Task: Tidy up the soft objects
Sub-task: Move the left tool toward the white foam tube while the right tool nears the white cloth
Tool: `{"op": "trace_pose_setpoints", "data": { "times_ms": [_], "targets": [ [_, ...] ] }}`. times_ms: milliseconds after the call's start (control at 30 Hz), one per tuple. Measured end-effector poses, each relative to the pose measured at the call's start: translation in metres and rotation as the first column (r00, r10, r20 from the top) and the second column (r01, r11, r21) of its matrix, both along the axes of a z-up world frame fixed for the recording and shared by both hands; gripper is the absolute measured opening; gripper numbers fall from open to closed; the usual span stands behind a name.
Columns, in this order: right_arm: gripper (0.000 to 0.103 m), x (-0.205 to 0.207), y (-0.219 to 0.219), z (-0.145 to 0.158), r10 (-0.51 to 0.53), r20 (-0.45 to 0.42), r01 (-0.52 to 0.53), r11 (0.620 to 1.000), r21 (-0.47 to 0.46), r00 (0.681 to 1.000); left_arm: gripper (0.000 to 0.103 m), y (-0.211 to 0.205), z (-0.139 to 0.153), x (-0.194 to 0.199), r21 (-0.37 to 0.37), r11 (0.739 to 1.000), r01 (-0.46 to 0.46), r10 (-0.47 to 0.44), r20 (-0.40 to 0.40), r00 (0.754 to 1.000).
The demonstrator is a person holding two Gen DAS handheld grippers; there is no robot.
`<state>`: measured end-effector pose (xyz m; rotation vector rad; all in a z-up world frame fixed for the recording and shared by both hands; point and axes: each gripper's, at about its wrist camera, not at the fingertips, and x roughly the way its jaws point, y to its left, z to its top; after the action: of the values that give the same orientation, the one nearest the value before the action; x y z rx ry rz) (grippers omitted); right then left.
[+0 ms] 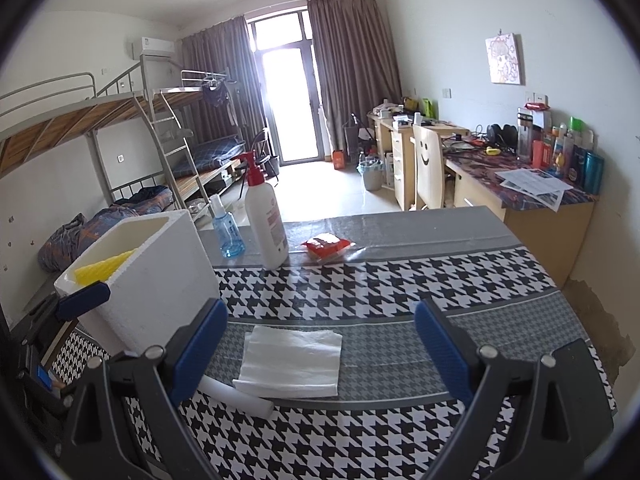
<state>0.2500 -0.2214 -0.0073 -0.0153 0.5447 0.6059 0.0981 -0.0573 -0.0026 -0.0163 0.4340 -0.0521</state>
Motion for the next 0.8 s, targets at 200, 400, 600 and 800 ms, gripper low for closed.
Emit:
{"op": "trace_pose_setpoints", "data": {
  "times_ms": [200,400,600,800],
  "targets": [
    [0.097,0.002,-0.003,-0.004,-0.002,-0.009,0.002,1.0,-0.007,1.0,0.102,-0.005,-0.008,0.003,-0.008,1.0,0.003,-0.003,-0.028,1.0],
    [0.097,0.005,-0.005,-0.011,-0.004,-0.026,0.004,1.0,-0.02,1.0,0.102,-0.014,-0.016,0.007,0.005,1.0,0.004,-0.004,-0.065,0.998],
    [0.097,0.005,-0.007,-0.015,0.001,-0.036,-0.003,0.999,-0.033,0.999,0.102,-0.019,-0.026,0.011,0.014,1.0,-0.025,0.026,-0.095,0.995],
    [0.097,0.008,-0.009,-0.02,0.008,-0.051,-0.01,0.999,-0.039,0.999,0.102,-0.02,-0.034,0.014,0.021,0.998,-0.057,0.059,-0.123,0.991]
  ]
}}
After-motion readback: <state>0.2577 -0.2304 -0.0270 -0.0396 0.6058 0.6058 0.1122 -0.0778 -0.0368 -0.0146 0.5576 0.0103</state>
